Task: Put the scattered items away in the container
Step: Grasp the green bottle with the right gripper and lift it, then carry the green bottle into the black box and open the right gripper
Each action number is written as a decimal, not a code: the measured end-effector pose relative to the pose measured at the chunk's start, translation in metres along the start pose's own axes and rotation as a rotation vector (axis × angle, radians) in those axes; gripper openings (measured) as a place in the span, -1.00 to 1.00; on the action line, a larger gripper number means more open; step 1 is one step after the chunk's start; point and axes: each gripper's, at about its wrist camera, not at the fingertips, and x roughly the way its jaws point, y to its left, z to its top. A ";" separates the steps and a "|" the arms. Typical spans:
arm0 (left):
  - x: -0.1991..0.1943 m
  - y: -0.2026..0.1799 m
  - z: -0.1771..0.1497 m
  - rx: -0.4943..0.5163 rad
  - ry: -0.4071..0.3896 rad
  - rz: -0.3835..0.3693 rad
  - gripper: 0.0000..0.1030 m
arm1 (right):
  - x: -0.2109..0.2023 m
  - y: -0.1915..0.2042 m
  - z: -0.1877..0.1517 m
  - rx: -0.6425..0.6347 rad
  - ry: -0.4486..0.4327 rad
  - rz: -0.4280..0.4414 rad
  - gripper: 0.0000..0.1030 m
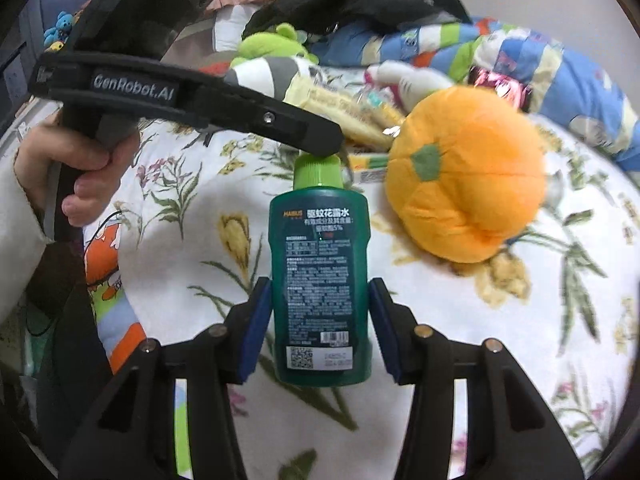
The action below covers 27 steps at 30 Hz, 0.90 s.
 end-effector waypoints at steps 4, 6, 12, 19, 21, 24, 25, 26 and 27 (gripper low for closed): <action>-0.008 -0.027 0.007 0.044 -0.021 -0.002 -0.37 | -0.026 -0.005 -0.006 -0.015 -0.033 -0.040 -0.05; -0.011 -0.043 0.014 0.072 -0.032 0.001 -0.37 | -0.038 -0.007 -0.008 -0.022 -0.045 -0.062 -0.05; -0.014 -0.094 0.039 0.148 -0.067 -0.013 -0.37 | -0.084 -0.025 -0.006 -0.024 -0.100 -0.135 -0.05; 0.013 -0.180 0.085 0.281 -0.094 -0.075 -0.38 | -0.153 -0.073 -0.017 0.022 -0.173 -0.267 -0.05; 0.025 -0.209 0.100 0.325 -0.099 -0.101 -0.38 | -0.175 -0.090 -0.023 0.043 -0.193 -0.310 -0.05; 0.046 -0.254 0.123 0.390 -0.108 -0.140 -0.38 | -0.209 -0.120 -0.033 0.089 -0.225 -0.374 -0.05; 0.054 -0.269 0.130 0.410 -0.112 -0.154 -0.38 | -0.220 -0.131 -0.036 0.105 -0.233 -0.398 -0.05; 0.064 -0.284 0.138 0.429 -0.112 -0.170 -0.38 | -0.231 -0.143 -0.040 0.120 -0.240 -0.422 -0.05; 0.074 -0.298 0.144 0.443 -0.111 -0.184 -0.38 | -0.239 -0.153 -0.044 0.133 -0.240 -0.441 -0.05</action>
